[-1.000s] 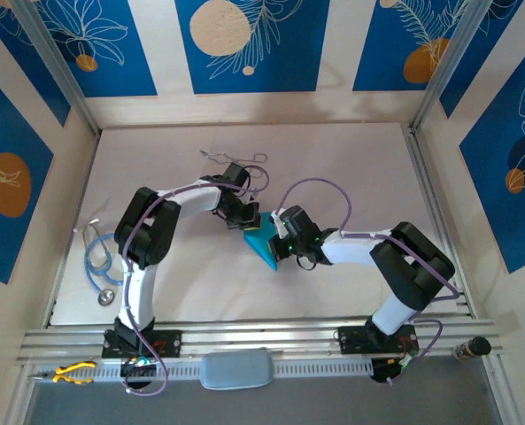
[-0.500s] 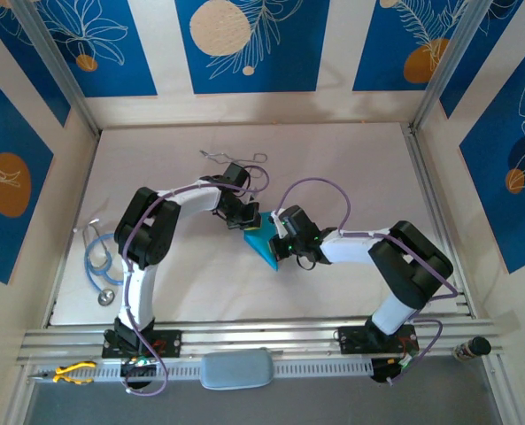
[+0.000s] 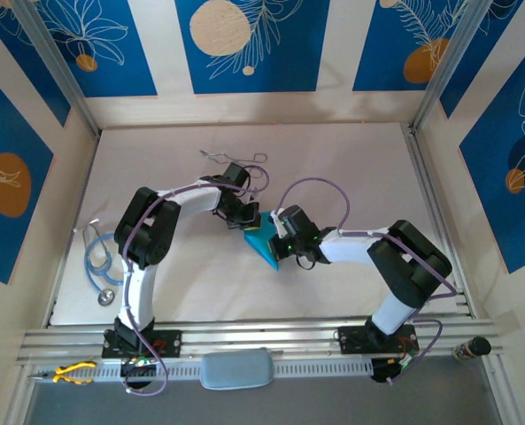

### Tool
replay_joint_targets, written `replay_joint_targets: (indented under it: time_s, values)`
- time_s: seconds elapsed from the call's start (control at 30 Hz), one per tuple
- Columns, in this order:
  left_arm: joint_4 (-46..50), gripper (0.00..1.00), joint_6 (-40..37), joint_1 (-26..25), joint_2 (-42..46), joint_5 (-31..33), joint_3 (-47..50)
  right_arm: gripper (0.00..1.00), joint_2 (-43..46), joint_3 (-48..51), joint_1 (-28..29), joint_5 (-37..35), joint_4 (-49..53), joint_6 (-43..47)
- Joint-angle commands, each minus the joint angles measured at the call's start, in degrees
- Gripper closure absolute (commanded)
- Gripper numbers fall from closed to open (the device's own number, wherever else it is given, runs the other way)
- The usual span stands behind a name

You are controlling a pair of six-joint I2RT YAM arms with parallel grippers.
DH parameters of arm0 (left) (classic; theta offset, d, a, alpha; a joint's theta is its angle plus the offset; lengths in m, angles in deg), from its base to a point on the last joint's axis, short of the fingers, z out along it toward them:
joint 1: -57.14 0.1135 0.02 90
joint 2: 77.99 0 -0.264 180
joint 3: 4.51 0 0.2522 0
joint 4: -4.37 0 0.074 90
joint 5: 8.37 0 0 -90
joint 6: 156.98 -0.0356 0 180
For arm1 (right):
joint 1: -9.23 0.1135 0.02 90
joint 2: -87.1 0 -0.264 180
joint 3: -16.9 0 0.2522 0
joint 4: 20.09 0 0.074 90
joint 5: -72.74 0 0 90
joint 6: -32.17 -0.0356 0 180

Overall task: Fold a paper plane with a square sheet of paper (pick it up from the middle)
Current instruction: Third fold the triangle at the center of the table.

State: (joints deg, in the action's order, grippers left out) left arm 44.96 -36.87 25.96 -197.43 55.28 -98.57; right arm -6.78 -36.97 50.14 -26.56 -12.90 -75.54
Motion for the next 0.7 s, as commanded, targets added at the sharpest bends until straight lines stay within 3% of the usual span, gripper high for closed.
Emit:
replay_joint_targets:
  time_s: [0.0, 0.67]
  values:
    - [0.4, 0.92, 0.6, 0.5, 0.0, 0.7, 1.0, 0.98, -1.0, -1.2, 0.2, -0.9, 0.9, -0.2]
    - [1.8, 0.88, -0.6, 0.5, 0.2, 0.3, -2.7, 0.99, -1.3, -1.0, 0.4, 0.8, 1.1, -0.5]
